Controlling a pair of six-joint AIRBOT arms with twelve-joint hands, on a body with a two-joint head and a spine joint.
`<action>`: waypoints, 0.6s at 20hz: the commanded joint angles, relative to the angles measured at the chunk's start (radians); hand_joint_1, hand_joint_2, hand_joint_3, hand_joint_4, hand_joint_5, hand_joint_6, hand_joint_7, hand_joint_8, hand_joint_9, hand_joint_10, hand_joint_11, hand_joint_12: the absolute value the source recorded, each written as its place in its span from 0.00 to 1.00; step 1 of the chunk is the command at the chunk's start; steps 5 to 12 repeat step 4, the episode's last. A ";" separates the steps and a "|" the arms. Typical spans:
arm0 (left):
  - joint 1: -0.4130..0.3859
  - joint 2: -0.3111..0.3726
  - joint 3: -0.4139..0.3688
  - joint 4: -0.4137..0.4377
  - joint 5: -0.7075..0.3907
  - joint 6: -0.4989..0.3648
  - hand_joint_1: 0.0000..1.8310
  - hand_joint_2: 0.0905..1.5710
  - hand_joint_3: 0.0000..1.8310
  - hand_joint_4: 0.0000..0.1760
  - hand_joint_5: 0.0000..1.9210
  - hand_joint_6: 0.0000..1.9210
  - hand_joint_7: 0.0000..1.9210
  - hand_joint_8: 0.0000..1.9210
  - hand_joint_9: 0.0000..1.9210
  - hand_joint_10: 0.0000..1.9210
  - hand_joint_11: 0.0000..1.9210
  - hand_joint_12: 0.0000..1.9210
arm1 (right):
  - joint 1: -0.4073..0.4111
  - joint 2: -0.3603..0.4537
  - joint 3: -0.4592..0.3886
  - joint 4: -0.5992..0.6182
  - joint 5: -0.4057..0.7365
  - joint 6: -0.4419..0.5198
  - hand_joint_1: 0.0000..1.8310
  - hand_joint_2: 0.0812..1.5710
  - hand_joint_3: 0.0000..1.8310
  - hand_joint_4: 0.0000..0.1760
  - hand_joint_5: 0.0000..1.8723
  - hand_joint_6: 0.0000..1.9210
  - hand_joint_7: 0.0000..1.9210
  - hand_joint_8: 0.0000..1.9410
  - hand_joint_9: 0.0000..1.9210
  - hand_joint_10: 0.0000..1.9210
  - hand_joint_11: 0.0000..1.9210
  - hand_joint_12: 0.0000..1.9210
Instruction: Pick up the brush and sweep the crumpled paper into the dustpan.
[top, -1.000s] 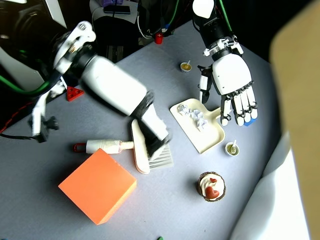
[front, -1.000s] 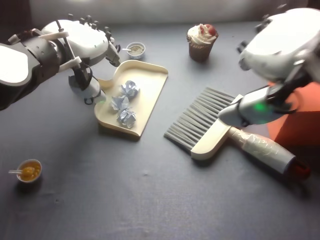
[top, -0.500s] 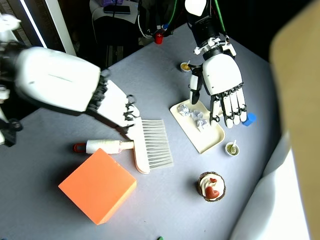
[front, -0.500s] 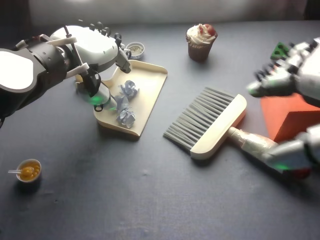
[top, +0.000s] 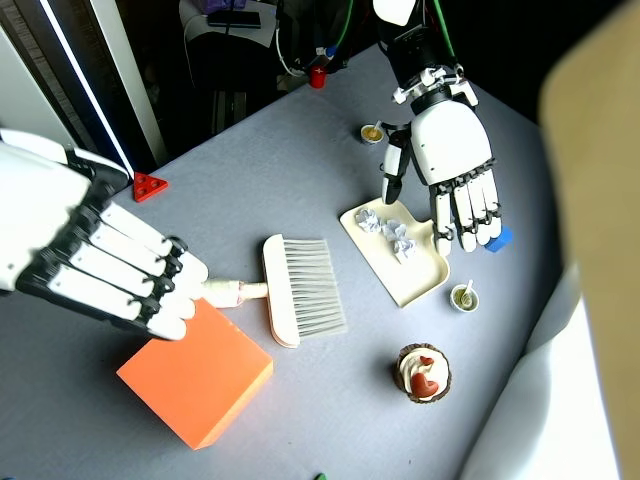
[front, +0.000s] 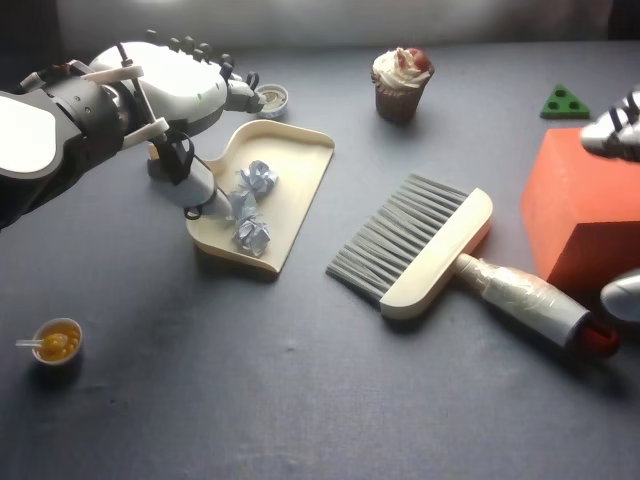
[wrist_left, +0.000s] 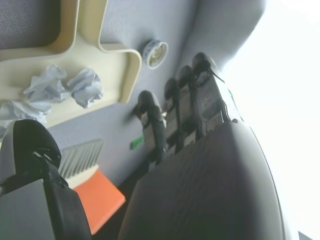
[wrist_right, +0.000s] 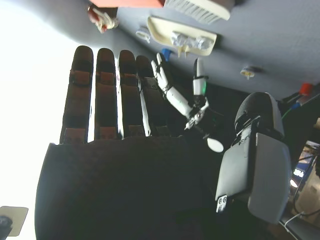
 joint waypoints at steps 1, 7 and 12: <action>-0.013 0.011 0.000 0.028 0.068 0.002 0.43 0.56 0.00 0.37 0.12 0.00 0.10 0.00 0.09 0.00 0.07 0.02 | 0.007 0.008 -0.012 -0.050 -0.151 0.000 0.02 0.55 0.00 0.00 0.14 0.00 0.15 0.00 0.14 0.00 0.14 0.02; -0.013 0.018 -0.001 0.027 0.069 0.002 0.41 0.56 0.00 0.15 0.09 0.00 0.10 0.00 0.09 0.00 0.07 0.02 | 0.007 0.008 -0.024 -0.050 -0.177 -0.065 0.04 0.56 0.00 0.00 0.15 0.01 0.16 0.00 0.15 0.01 0.15 0.02; -0.013 0.018 -0.001 0.027 0.069 0.002 0.41 0.56 0.00 0.15 0.09 0.00 0.10 0.00 0.09 0.00 0.07 0.02 | 0.007 0.008 -0.024 -0.050 -0.177 -0.065 0.04 0.56 0.00 0.00 0.15 0.01 0.16 0.00 0.15 0.01 0.15 0.02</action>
